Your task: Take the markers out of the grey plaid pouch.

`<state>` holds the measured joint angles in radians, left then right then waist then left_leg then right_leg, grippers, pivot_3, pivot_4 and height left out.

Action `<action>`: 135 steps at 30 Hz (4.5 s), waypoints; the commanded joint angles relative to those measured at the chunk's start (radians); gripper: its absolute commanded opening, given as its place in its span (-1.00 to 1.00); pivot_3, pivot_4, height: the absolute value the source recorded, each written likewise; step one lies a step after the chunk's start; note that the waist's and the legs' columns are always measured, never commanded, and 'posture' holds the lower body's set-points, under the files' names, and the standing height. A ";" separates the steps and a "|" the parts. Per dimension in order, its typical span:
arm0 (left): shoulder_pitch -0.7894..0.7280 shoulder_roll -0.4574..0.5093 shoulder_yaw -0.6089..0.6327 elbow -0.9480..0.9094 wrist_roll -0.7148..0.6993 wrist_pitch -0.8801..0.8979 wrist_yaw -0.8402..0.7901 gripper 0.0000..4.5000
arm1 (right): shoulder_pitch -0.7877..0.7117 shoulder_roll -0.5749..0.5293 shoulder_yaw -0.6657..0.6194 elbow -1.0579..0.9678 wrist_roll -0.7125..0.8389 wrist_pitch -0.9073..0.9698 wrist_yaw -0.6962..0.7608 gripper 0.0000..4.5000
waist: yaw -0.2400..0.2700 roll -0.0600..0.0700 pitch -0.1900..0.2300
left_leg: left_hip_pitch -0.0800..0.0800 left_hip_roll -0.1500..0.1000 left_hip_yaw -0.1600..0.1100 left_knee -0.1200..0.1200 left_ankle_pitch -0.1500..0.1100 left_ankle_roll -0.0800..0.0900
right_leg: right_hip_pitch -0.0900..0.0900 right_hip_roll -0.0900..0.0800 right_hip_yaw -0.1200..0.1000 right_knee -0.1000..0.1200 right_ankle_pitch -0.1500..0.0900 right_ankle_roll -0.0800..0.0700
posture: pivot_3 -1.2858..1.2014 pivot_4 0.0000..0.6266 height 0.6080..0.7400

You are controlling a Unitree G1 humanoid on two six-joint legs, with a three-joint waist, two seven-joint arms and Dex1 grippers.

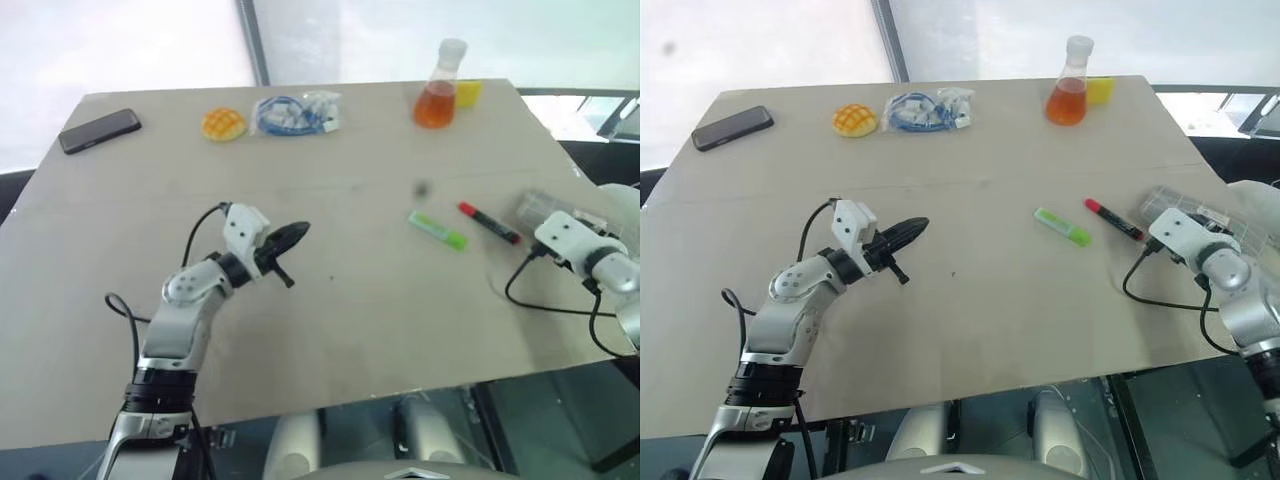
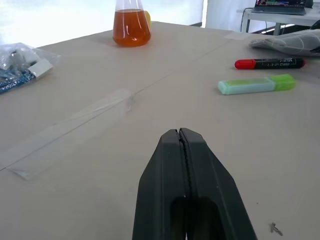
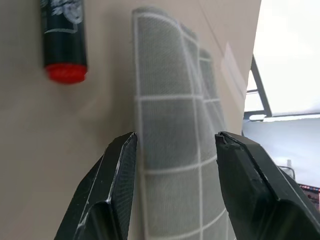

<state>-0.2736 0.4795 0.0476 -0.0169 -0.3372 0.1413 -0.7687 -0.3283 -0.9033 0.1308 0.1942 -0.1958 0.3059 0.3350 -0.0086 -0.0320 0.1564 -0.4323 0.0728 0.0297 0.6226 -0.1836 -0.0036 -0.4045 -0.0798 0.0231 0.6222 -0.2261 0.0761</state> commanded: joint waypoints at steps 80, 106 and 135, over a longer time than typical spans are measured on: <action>-0.163 -0.169 0.240 0.111 -1.635 0.919 0.856 -0.16 | -0.313 0.728 -0.589 -0.781 1.085 0.585 -0.157 -1.00 | 0.022 0.000 0.001 | 0.000 -0.001 -0.011 0.007 0.000 0.000 | 0.008 0.002 -0.005 0.003 0.000 -0.002 | 0.03 -0.52 1.00; -0.229 -0.279 0.306 0.068 -1.635 0.930 1.010 -0.16 | -0.126 0.036 0.155 -0.537 -0.199 -0.553 -0.010 -1.00 | 0.023 -0.003 0.002 | -0.001 -0.003 -0.009 0.005 0.000 0.000 | 0.007 0.002 -0.003 -0.004 -0.001 -0.001 | 0.03 -0.52 1.00; -0.056 -0.099 0.577 -0.063 -1.609 0.697 1.029 -1.00 | -0.016 0.244 -0.009 -0.633 -0.002 -0.290 0.268 0.22 | 0.021 -0.003 0.003 | 0.000 -0.002 -0.009 0.003 0.000 -0.001 | 0.008 0.002 -0.004 -0.004 -0.001 -0.002 | 0.03 -0.52 1.00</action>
<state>-0.3690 0.3307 0.5561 -0.0534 -1.9525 0.8800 0.3000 -0.3714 -0.6673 0.1973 -0.3483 -0.3003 -0.0697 0.5638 0.0124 -0.0347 0.1596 -0.4322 0.0708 0.0204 0.6253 -0.1835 -0.0043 -0.3969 -0.0779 0.0192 0.6186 -0.2267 0.0744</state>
